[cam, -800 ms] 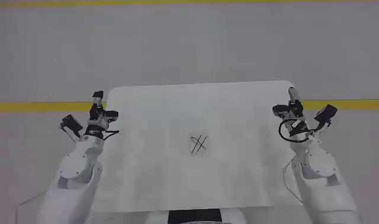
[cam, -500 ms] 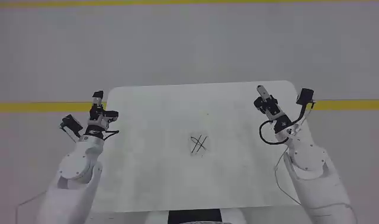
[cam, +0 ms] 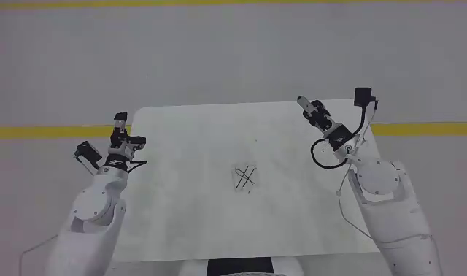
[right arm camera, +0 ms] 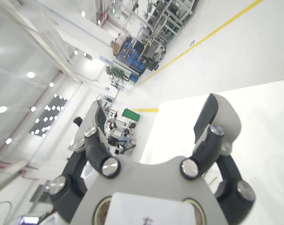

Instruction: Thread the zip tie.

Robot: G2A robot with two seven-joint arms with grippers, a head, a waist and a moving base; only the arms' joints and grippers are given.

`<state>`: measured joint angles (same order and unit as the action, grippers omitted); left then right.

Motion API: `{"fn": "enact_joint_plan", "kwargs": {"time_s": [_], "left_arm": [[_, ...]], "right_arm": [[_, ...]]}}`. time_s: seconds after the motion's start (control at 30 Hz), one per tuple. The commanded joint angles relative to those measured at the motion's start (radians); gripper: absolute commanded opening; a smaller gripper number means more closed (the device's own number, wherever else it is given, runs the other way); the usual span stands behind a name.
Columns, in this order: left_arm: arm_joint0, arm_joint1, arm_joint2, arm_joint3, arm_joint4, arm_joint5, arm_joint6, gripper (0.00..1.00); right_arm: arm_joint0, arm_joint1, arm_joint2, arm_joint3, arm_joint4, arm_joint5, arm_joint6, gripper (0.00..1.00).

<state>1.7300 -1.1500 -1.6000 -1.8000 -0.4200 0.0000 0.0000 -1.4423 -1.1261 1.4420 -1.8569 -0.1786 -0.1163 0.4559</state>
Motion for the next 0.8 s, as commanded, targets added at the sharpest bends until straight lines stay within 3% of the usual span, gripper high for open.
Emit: {"fn": "enact_joint_plan", "kwargs": {"time_s": [0.0,0.4,0.5,0.63,0.77], "left_arm": [[0.000,0.000,0.000,0.000,0.000,0.000,0.000,1.00],[0.000,0.000,0.000,0.000,0.000,0.000,0.000,1.00],[0.000,0.000,0.000,0.000,0.000,0.000,0.000,1.00],[0.000,0.000,0.000,0.000,0.000,0.000,0.000,1.00],[0.000,0.000,0.000,0.000,0.000,0.000,0.000,1.00]], "right_arm": [[0.038,0.001,-0.019,0.006,-0.045,-0.006,0.044,1.00],[0.043,0.001,-0.015,0.010,-0.019,-0.030,0.041,1.00],[0.088,0.007,-0.038,-0.003,-0.120,-0.076,0.125,1.00],[0.157,0.009,-0.091,0.022,-0.174,-0.087,0.245,1.00],[0.187,0.007,-0.113,0.036,-0.186,-0.081,0.249,1.00]]}}
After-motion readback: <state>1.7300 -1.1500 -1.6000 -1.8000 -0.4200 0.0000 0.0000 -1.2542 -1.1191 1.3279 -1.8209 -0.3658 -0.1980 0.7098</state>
